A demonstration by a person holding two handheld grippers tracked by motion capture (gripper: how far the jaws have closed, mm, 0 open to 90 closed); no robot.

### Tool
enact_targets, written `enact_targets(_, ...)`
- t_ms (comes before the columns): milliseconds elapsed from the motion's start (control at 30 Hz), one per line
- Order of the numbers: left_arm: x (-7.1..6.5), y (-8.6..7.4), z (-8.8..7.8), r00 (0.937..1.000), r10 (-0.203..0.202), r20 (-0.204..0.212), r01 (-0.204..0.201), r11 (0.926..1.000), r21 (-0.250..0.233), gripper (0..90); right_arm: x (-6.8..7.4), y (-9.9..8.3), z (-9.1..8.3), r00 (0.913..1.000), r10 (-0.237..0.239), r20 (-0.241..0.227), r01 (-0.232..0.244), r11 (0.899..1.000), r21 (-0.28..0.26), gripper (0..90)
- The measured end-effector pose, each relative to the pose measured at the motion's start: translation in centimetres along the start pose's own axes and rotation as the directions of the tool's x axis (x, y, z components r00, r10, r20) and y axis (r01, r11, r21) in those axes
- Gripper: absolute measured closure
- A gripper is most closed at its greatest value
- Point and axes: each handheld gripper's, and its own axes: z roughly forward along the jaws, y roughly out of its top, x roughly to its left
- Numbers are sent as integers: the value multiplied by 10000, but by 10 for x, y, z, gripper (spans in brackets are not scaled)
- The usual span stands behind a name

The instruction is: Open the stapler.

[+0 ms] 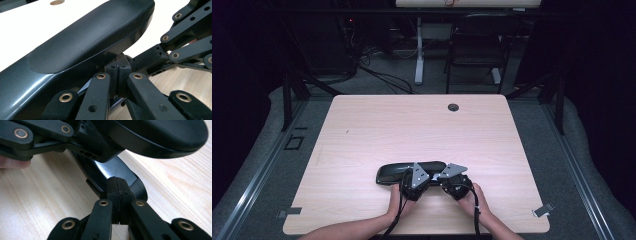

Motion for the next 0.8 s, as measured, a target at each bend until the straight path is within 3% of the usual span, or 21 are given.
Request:
enact_targets(400, -5, 1, 4, 9999, -132, 5, 132, 9996, -234, 900, 3, 0, 1, 9996, -183, 197, 184, 9998, -50, 900)
enact_targets(800, -6, 0, 2, 9992, -392, -8, 391, 9981, -472, 900, 0, -2, 0, 10000, 79, 5, -79, 9999, -125, 900)
